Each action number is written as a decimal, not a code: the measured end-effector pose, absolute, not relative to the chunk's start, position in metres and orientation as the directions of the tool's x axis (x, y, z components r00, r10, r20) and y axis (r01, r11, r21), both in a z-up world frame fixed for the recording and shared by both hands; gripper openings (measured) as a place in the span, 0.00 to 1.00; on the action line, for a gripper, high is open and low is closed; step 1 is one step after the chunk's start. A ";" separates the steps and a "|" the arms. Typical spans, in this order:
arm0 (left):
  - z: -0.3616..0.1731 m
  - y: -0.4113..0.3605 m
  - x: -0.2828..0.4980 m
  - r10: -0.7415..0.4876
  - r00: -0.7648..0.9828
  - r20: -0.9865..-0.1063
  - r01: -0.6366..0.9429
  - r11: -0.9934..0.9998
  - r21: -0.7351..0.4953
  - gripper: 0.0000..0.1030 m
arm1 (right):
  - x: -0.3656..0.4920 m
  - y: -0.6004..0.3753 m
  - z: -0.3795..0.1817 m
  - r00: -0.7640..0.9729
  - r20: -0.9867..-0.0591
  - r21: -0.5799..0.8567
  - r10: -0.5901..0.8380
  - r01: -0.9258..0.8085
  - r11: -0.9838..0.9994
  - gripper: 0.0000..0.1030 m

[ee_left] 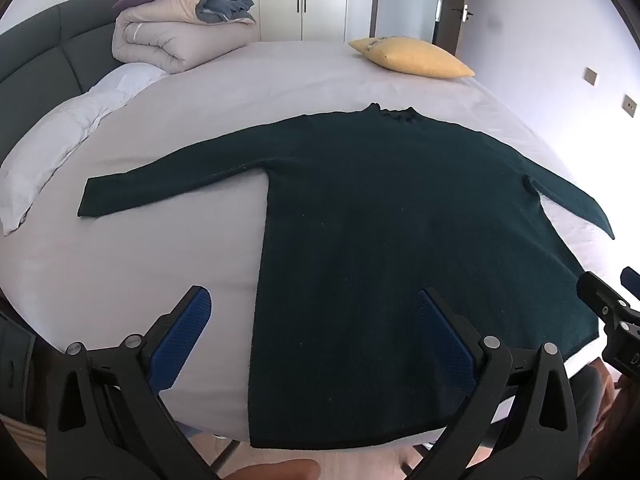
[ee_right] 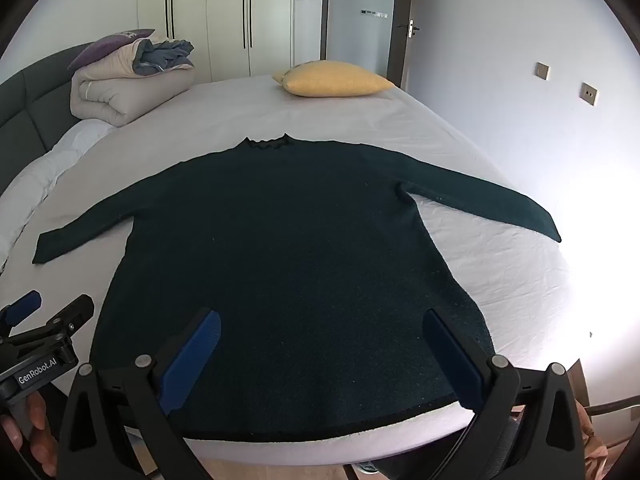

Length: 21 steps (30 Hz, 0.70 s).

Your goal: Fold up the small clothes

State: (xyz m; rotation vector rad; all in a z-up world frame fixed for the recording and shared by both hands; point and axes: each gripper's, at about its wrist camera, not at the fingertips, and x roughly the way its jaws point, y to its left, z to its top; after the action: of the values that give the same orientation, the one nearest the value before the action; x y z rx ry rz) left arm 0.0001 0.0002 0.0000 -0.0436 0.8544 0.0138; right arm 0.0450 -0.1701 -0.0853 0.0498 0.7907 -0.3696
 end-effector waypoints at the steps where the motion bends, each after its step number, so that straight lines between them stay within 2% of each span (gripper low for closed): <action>1: 0.000 0.000 0.000 -0.007 0.659 -0.752 -0.028 0.999 -0.035 1.00 | 0.045 -0.170 -0.085 0.644 -0.702 -0.093 -0.305 0.341 0.935 1.00; 21: -0.003 0.008 -0.001 -0.006 0.656 -0.754 -0.028 0.999 -0.032 1.00 | 0.047 -0.161 -0.092 0.621 -0.715 -0.140 -0.320 0.322 0.936 1.00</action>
State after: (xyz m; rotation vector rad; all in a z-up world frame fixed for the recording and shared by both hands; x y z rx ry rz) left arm -0.0012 0.0077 -0.0031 -0.0423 0.8549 0.0129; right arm 0.0468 -0.1609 -0.0924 0.0022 0.8211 -0.3690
